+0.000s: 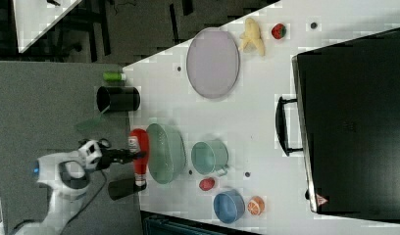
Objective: Pick ketchup from strainer and place it on the table
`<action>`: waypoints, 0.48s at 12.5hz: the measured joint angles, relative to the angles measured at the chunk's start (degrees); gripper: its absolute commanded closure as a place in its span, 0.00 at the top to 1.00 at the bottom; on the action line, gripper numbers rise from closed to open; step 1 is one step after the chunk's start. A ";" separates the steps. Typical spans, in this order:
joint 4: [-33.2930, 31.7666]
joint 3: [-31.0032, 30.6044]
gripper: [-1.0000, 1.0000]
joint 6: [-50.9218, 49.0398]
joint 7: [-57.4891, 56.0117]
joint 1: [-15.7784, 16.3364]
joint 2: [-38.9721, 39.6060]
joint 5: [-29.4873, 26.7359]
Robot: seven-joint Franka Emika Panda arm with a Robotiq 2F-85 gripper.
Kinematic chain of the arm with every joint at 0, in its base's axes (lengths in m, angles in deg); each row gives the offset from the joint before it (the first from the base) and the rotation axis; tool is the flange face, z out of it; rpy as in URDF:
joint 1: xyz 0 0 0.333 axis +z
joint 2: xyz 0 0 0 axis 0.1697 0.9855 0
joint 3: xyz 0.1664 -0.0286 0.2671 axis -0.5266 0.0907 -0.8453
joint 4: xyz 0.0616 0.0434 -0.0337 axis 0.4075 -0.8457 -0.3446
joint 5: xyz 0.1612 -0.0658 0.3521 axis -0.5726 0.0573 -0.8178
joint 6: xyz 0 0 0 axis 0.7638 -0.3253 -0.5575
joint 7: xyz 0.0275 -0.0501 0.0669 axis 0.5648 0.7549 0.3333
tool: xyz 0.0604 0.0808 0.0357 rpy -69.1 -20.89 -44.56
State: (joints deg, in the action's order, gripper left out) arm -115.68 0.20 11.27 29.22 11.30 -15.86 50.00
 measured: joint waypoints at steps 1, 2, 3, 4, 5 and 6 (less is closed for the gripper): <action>1.45 -0.14 0.60 -2.55 -0.95 -0.52 -2.81 -2.03; 3.36 0.11 0.60 -5.90 -2.62 -0.93 -5.02 -2.92; 5.65 0.11 0.60 -9.29 -4.99 -1.76 -6.39 -2.99; 8.67 0.22 0.60 -13.90 -7.50 -2.66 -6.76 -3.03; 11.69 1.15 0.60 -17.51 -10.34 -3.27 -6.71 -3.02; 13.54 2.85 0.60 -19.29 -12.87 -3.95 -6.85 -3.31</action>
State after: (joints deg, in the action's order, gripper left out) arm -102.14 3.06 -8.02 16.35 7.35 -22.72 46.70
